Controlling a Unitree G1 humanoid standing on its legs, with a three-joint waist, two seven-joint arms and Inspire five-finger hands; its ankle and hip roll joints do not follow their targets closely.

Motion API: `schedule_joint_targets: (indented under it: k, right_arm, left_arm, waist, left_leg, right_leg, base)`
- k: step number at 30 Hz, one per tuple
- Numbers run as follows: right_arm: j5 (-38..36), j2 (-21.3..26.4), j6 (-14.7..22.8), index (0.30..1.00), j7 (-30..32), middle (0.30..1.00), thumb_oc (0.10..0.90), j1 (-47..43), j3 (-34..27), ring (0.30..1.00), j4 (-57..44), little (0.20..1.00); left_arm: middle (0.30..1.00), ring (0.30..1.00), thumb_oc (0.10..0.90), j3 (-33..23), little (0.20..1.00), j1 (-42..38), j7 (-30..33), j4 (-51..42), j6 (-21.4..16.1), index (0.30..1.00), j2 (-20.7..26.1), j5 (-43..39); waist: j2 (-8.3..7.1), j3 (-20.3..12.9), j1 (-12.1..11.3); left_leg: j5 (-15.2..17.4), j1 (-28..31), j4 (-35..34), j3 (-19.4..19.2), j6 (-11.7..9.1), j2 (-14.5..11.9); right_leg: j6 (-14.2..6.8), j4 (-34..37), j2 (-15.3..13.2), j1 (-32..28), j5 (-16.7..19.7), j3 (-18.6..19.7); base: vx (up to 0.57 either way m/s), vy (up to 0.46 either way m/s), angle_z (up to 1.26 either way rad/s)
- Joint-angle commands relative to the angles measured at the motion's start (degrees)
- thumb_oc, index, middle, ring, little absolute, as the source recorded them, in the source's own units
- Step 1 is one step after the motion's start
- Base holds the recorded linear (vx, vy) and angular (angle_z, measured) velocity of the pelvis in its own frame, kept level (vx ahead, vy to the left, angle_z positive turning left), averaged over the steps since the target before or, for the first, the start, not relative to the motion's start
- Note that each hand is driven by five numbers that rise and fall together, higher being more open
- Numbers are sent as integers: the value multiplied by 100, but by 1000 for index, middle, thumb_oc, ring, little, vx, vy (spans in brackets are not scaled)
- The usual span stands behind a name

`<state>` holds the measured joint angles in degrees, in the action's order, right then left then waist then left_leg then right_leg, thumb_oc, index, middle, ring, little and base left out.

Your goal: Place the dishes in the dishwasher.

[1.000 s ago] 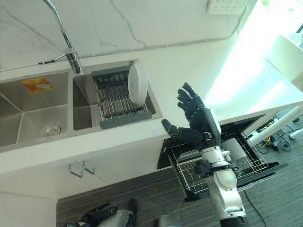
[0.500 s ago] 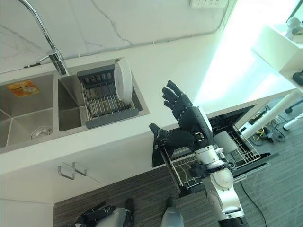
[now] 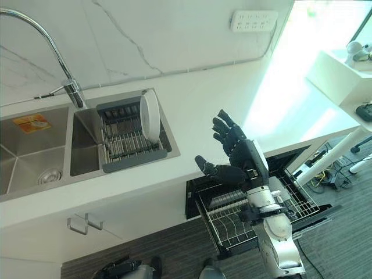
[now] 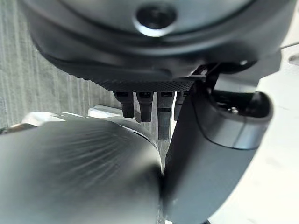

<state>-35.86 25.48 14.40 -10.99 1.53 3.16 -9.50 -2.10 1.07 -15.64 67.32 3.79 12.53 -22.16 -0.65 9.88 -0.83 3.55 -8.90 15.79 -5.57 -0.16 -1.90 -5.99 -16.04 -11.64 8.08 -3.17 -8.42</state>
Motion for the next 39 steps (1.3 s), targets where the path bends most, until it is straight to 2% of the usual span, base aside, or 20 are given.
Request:
schedule_joint_targets:
  k: [1, 5, 8, 12, 18, 25, 29, 31, 35, 39]
  right_arm:
    - [-348, 84, 247, 900, -149, 900, 800, -737, -132, 900, -576, 900]
    - [-244, 207, 169, 900, 335, 900, 800, -1207, -11, 900, -521, 900]
    - [-303, 291, -98, 900, 859, 900, 800, -1736, -19, 900, -279, 900]
    - [-267, 325, -313, 900, 1266, 900, 800, -2353, 17, 900, 120, 900]
    - [-377, 396, -530, 900, 1493, 900, 800, -2875, 59, 900, 521, 900]
    - [-193, 497, -361, 900, 1960, 900, 800, -3586, 66, 900, 1316, 900]
    - [-219, 655, -390, 900, 2119, 900, 800, -3841, 23, 900, 1786, 900]
    - [-433, 752, -495, 900, 2099, 900, 800, -3947, 3, 900, 2105, 900]
    - [-739, 817, -358, 900, 2148, 900, 800, -4058, -42, 900, 2610, 900]
    - [-936, 800, -584, 900, 2055, 900, 800, -4130, -37, 900, 2936, 900]
  left_arm:
    - [900, 900, 800, 529, 900, 598, -23, 231, 255, 900, -19, 312]
    - [900, 900, 800, 731, 900, 560, -120, 243, 389, 900, 50, 521]
    - [900, 900, 800, 906, 900, 604, -103, 339, 427, 900, 63, 303]
    - [900, 900, 800, 950, 900, 590, -91, 405, 431, 900, 148, 303]
    - [900, 900, 800, 937, 900, 641, -89, 408, 463, 900, 218, 229]
    - [900, 900, 800, 885, 900, 727, -102, 402, 503, 900, 371, 10]
    - [900, 900, 800, 858, 900, 737, -141, 441, 484, 900, 432, 53]
    - [900, 900, 800, 861, 900, 751, -148, 452, 491, 900, 469, 65]
    - [900, 900, 800, 846, 900, 770, -146, 497, 418, 900, 512, 52]
    - [900, 900, 800, 859, 900, 761, -134, 490, 385, 900, 547, 70]
  waist:
    - [75, 9, -136]
    - [33, -26, -315]
    - [12, -57, -461]
    - [-12, -86, -594]
    - [-37, -117, -740]
    - [-6, -117, -930]
    - [6, -141, -1023]
    - [8, -158, -1070]
    - [15, -179, -1136]
    - [36, -154, -1178]
  left_leg:
    - [950, 35, 140, 363, -152, -221]
    - [967, 47, 140, 404, -147, -212]
    - [970, 44, 140, 444, -161, -219]
    - [953, 37, 140, 482, -192, -225]
    - [919, 10, 140, 567, -210, -211]
    - [834, -60, 140, 689, -246, -183]
    - [810, -75, 140, 731, -258, -169]
    - [793, -81, 140, 749, -268, -162]
    - [764, -97, 140, 765, -289, -173]
    - [739, -105, 140, 772, -303, -181]
  right_leg:
    - [-303, -115, -60, -60, -683, -168]
    - [-316, -115, -81, -110, -695, -225]
    - [-316, -115, -106, -153, -723, -308]
    - [-314, -115, -143, -208, -744, -423]
    - [-312, -115, -173, -261, -755, -514]
    - [-311, -115, -265, -346, -773, -710]
    - [-315, -115, -313, -407, -788, -815]
    - [-314, -115, -331, -444, -796, -868]
    - [-302, -115, -340, -494, -821, -930]
    - [-283, -115, -355, -539, -841, -989]
  base:
    - [42, -8, 4]
    - [49, -15, 7]
    - [43, -11, 7]
    - [38, -4, 15]
    - [38, -3, 11]
    - [9, 9, 11]
    - [19, 13, 20]
    - [29, 15, 18]
    - [33, 4, 14]
    - [19, -2, 13]
